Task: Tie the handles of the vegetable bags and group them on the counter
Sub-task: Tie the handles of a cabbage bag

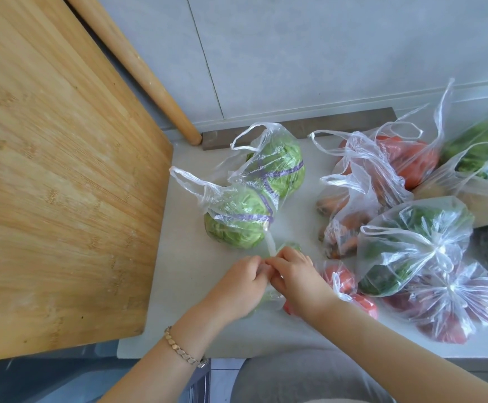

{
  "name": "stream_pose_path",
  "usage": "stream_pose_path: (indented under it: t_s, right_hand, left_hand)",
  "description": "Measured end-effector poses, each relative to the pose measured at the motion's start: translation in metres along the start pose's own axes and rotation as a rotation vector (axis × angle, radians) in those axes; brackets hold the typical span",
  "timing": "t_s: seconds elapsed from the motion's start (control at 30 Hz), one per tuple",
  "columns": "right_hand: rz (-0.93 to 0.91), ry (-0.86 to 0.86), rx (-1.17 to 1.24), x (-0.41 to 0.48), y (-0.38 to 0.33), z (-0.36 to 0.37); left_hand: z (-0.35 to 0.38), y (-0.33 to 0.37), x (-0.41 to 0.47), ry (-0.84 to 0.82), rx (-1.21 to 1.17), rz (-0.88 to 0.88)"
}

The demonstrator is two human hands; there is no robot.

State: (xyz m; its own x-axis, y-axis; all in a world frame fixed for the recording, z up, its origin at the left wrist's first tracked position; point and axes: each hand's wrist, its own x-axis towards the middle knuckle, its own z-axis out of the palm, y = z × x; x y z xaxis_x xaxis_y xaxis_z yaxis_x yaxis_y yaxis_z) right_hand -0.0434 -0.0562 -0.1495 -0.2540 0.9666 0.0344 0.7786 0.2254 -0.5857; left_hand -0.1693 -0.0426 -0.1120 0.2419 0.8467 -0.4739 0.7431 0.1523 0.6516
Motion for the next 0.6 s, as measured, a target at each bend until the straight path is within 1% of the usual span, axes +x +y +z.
stream_pose_path:
  t_s: [0.07,0.13,0.2,0.27,0.33,0.4,0.5,0.53,0.6]
  right_hand:
    - [0.051,-0.072,0.139,0.0,0.001,-0.003]
    - [0.091,-0.047,0.243,0.002,0.002,-0.007]
    - [0.145,-0.038,0.36,0.002,0.001,-0.012]
    - [0.225,0.015,0.465,0.002,0.001,-0.013]
    - [0.318,0.03,0.56,0.005,0.003,-0.015]
    - [0.401,-0.017,0.681,0.007,0.004,-0.02]
    - [0.472,-0.07,0.817,0.01,0.006,-0.026]
    - [0.479,-0.096,0.842,0.01,0.006,-0.028]
    - [0.5,-0.186,0.954,0.012,0.009,-0.033]
  left_hand:
    - [-0.004,0.002,-0.002,-0.033,0.045,0.061]
    - [-0.006,0.0,-0.002,-0.029,0.057,0.102]
    - [-0.004,-0.002,-0.001,0.017,0.035,0.108]
    - [0.0,-0.004,0.0,0.082,-0.006,0.1]
    - [0.005,-0.008,0.002,0.135,0.0,0.134]
    - [0.008,-0.013,0.002,0.186,0.061,0.227]
    - [0.011,-0.023,0.002,0.317,0.273,0.439]
    - [0.012,-0.029,0.004,0.359,0.31,0.485]
    - [0.015,-0.037,0.007,0.399,0.3,0.533]
